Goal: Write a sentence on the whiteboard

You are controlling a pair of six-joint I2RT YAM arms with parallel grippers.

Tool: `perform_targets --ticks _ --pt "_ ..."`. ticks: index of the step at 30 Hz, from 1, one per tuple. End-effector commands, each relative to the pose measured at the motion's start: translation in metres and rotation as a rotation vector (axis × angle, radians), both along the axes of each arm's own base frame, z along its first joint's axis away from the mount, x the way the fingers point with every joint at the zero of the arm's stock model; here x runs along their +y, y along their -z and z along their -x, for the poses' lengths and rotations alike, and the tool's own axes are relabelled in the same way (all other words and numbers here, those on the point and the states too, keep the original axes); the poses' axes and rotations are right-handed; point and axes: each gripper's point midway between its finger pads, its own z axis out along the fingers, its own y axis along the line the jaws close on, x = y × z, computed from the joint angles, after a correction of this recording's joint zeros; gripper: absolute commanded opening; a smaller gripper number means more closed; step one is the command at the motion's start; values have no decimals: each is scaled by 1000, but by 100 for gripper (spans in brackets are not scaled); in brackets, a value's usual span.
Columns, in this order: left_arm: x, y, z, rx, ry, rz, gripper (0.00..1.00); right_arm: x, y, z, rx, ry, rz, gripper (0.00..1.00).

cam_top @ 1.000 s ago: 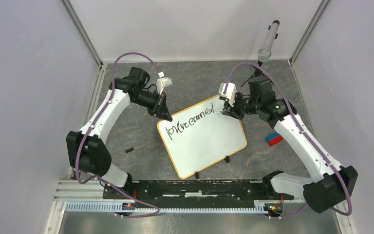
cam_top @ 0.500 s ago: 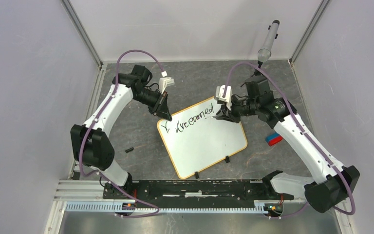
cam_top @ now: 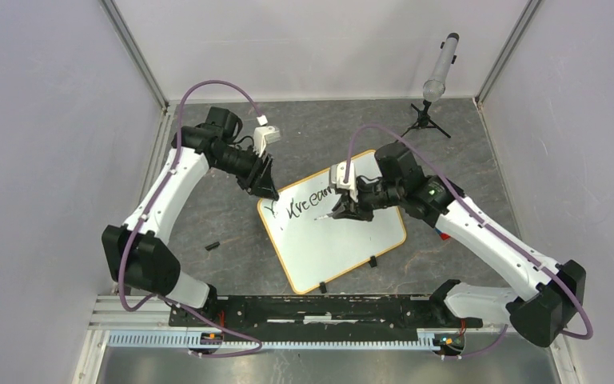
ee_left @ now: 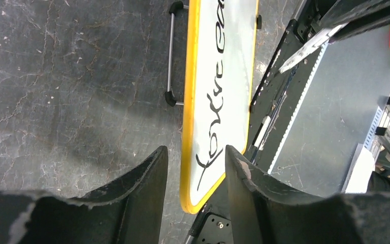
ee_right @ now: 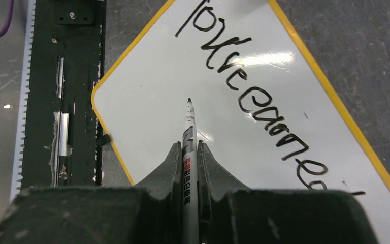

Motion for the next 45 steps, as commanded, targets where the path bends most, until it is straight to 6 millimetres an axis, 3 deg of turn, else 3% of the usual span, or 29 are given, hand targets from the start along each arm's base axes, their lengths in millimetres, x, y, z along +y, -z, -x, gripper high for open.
perform_targets --ticks 1,10,20,32,45 --pt "5 -6 -2 -36 -42 7 52 13 -7 4 -38 15 -52 0" --pt "0 2 12 39 -2 61 52 27 18 30 -50 -32 -61 0" --pt "0 13 10 83 -9 47 24 43 32 49 -73 -68 -60 0" --pt "2 18 7 77 -20 25 3 60 37 52 -106 -53 -42 0" --pt "3 18 7 75 -21 23 2 70 46 53 -113 -62 -18 0"
